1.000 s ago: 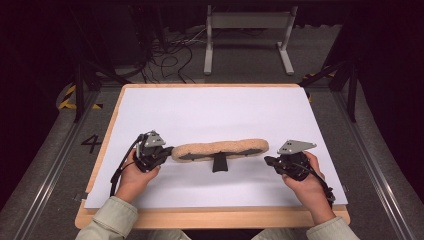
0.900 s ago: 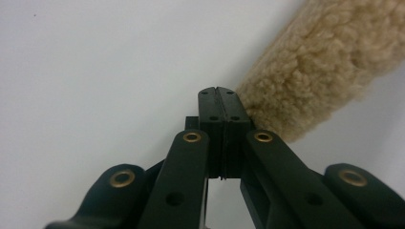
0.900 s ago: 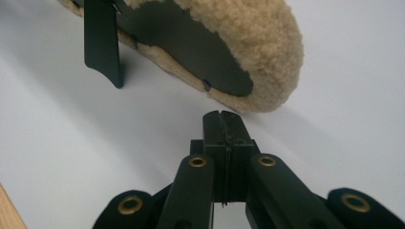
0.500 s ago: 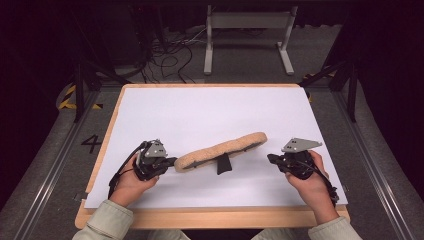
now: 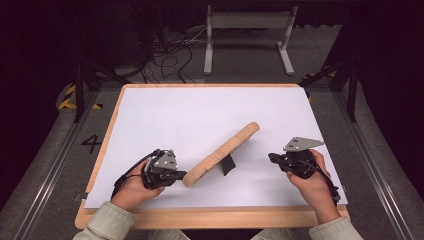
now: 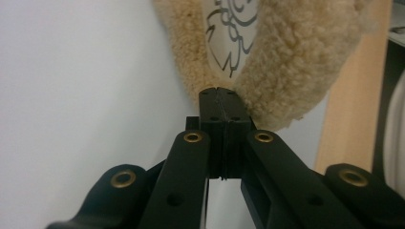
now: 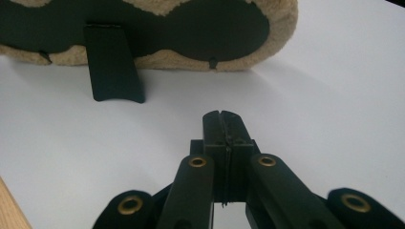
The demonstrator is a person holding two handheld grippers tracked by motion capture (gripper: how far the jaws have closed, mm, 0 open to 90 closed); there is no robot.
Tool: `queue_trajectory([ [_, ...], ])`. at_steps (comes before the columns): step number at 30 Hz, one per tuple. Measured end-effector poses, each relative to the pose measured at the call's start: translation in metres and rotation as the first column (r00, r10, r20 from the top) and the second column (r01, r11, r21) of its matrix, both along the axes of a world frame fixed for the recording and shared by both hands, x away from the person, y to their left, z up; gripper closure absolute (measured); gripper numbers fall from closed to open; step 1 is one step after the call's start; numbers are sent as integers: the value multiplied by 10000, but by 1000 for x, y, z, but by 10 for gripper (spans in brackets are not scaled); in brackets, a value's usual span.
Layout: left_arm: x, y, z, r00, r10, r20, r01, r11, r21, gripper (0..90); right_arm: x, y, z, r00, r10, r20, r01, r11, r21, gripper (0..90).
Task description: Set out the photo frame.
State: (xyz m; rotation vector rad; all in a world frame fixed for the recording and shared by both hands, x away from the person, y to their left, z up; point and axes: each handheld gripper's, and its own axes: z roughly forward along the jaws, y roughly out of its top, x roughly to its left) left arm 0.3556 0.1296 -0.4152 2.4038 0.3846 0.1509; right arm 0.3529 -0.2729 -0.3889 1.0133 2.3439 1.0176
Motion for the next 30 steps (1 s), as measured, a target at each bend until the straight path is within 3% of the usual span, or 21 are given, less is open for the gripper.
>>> queue_trajectory([
  [4, -6, -10, 1, 9986, -529, -66, 531, 9984, 217, 900, 0, -2, 0, 9996, -166, -247, 175, 9993, 330, 900],
  [13, -14, -25, 1, 9939, -1093, -167, 1097, 9936, 287, 900, 0, -4, 2, 9993, -185, -314, 200, 9987, 477, 900],
  [26, -21, -50, -3, 9812, -1878, -436, 1881, 9821, 21, 900, 0, -5, 3, 9991, -128, -416, 153, 9980, 609, 900],
  [30, -21, -58, -6, 9814, -1859, -487, 1858, 9826, -73, 900, -1, -6, 3, 9990, -165, -413, 192, 9976, 662, 900],
])
